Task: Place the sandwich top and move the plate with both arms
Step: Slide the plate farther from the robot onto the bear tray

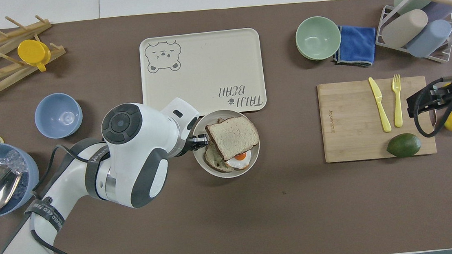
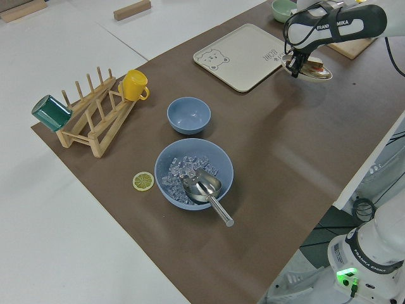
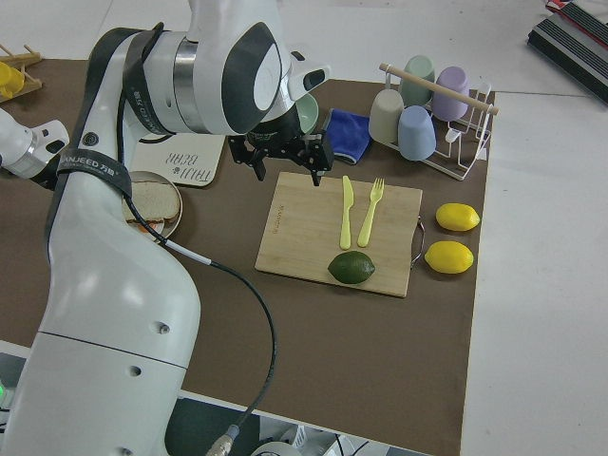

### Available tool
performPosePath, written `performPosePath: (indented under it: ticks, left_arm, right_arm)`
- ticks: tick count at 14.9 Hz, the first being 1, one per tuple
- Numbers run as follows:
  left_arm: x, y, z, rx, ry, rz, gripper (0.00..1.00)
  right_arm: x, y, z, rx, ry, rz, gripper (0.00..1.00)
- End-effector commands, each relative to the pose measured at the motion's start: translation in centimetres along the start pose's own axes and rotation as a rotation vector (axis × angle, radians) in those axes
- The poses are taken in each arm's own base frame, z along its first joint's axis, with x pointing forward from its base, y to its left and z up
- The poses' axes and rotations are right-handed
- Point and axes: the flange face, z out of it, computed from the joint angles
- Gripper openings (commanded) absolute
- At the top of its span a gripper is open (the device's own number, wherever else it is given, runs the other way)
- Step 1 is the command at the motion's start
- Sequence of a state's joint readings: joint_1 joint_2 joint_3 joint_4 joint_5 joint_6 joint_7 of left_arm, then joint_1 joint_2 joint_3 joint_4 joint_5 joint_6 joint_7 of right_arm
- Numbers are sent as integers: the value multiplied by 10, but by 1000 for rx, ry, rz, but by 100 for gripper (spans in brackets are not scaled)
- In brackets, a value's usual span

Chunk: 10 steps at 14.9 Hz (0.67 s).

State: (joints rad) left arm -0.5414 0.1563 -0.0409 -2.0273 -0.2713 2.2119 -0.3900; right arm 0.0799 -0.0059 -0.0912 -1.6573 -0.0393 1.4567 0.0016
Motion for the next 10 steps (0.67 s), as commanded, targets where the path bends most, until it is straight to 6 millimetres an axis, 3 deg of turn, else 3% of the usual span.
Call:
performPosePath:
  ticks: [1,5,9,10]
  left_arm:
    - [18,5,-21,-40,-27,-19,0]
    - [34,-1,-35,-114,-30,-83,0]
    - [56,-29,-46,-134,-7,-96,0]
    - [70,-44,-44,-140,-5,-128,0]
  right_arm:
    - [-6,2,0,28,13,10,100]
    - [-6,2,0,28,13,10,100]
    - [-6,2,0,28,13,10,100]
    - [-6,2,0,27,13,8,100]
